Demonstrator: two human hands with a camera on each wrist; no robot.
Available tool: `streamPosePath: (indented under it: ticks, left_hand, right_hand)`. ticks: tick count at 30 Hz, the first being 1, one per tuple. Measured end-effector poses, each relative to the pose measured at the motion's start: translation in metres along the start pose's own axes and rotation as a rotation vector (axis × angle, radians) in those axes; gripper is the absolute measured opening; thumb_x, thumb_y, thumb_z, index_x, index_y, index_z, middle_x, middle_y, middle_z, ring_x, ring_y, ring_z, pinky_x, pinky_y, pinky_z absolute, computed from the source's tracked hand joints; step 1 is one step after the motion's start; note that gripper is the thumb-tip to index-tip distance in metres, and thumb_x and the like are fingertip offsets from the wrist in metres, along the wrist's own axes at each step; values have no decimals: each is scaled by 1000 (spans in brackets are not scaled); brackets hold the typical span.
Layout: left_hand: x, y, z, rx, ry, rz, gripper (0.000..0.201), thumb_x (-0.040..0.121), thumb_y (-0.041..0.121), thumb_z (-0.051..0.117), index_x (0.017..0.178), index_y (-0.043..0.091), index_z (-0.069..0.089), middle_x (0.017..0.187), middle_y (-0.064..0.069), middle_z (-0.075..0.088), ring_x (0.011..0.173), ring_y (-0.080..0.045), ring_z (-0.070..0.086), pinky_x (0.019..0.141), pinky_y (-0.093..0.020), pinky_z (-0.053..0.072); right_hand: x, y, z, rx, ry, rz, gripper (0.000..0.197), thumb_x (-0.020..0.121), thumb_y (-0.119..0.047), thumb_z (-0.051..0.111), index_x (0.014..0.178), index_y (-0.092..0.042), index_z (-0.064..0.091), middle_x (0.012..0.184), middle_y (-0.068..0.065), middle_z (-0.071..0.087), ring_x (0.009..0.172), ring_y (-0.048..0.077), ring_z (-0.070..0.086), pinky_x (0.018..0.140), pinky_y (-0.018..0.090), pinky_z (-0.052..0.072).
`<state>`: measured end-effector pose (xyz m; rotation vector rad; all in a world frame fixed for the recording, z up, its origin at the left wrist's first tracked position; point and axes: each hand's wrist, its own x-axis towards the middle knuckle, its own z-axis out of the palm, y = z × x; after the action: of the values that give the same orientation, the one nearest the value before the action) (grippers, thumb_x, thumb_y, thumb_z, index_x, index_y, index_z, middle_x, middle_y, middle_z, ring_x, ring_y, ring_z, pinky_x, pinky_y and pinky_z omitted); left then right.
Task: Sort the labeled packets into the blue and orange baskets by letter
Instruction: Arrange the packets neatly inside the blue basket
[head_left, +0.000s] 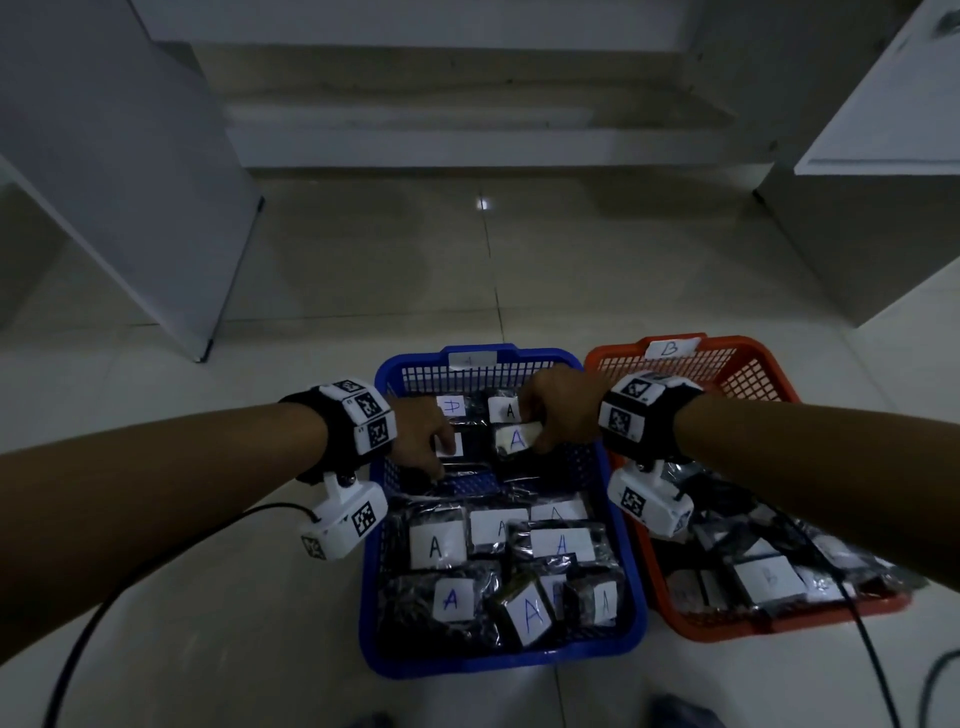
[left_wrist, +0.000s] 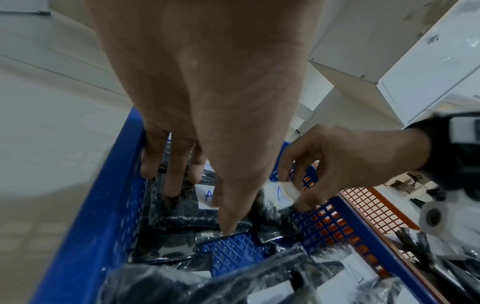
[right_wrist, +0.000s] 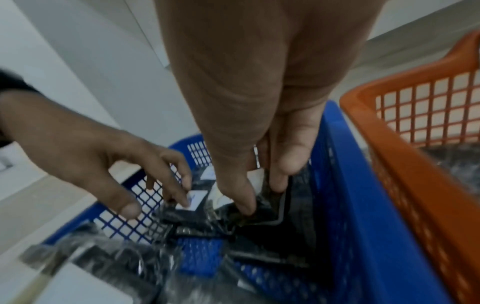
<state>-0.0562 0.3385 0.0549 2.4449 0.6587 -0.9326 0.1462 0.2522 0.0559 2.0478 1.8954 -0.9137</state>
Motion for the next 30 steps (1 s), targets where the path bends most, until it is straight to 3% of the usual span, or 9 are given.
streamPosePath:
  ticks: [9, 12, 15, 19, 21, 24, 26, 28, 30]
  left_hand:
    - [5, -5, 3, -25, 33, 23, 51, 91, 40, 67, 136, 18, 57, 135, -5, 52, 121, -23, 52, 99, -30, 47]
    - [5, -7, 3, -37, 31, 20, 51, 90, 41, 68, 134, 18, 59, 133, -4, 56, 118, -21, 55, 100, -32, 49]
    - [4, -6, 1, -46, 19, 29, 49, 90, 40, 68, 133, 17, 59, 130, -1, 56, 118, -20, 55, 100, -31, 48]
    - [-2, 3, -6, -185, 78, 90, 30, 92, 33, 67, 117, 17, 67, 105, 7, 65, 97, -13, 61, 85, -25, 52]
    - [-5, 13, -11, -284, 32, 119, 22, 92, 30, 68, 107, 14, 71, 89, 11, 67, 85, -10, 64, 80, -25, 53]
    - [-9, 29, -11, -318, -96, 144, 25, 87, 32, 74, 103, 13, 73, 91, 3, 73, 87, -13, 67, 83, -29, 55]
    - [-8, 36, -7, -280, -131, 143, 30, 84, 32, 78, 106, 13, 72, 97, 0, 74, 85, -8, 64, 76, -22, 53]
    - [-7, 39, -2, -254, -126, 139, 33, 82, 32, 80, 107, 13, 70, 90, 7, 70, 78, 0, 59, 70, -15, 48]
    - [-7, 40, 2, -243, -108, 131, 31, 81, 31, 80, 105, 13, 70, 83, 13, 65, 75, 1, 57, 71, -17, 49]
  right_hand:
    - [8, 2, 18, -65, 25, 9, 29, 81, -21, 80, 103, -6, 70, 102, 10, 70, 89, 22, 67, 73, 29, 55]
    - [9, 3, 17, -28, 30, 13, 34, 79, -20, 82, 108, -7, 69, 107, 8, 69, 94, 22, 67, 82, 32, 58]
    - [9, 5, 13, 3, 10, 16, 43, 76, -22, 86, 112, -7, 67, 106, 2, 65, 95, 19, 64, 79, 27, 54]
    - [0, 4, -3, -9, 71, -48, 24, 84, -26, 79, 99, -11, 68, 97, -1, 66, 89, 17, 64, 76, 26, 51]
    - [-8, 5, -7, 96, -75, -64, 14, 85, -19, 77, 95, -10, 73, 94, -1, 74, 83, 15, 70, 71, 24, 55]
    - [-24, 4, 3, 223, -404, -97, 19, 78, -18, 83, 94, -9, 76, 85, 5, 77, 75, 16, 71, 73, 34, 56]
    - [-31, 0, 16, 187, -472, -120, 25, 74, -21, 87, 94, -8, 76, 86, 8, 77, 75, 17, 68, 76, 38, 57]
    - [-36, -3, 28, 153, -470, -129, 27, 73, -21, 88, 92, -7, 75, 82, 4, 75, 73, 15, 65, 73, 34, 57]
    - [-38, -2, 33, 170, -446, -125, 24, 73, -22, 88, 90, -11, 74, 77, -3, 71, 72, 12, 62, 70, 29, 55]
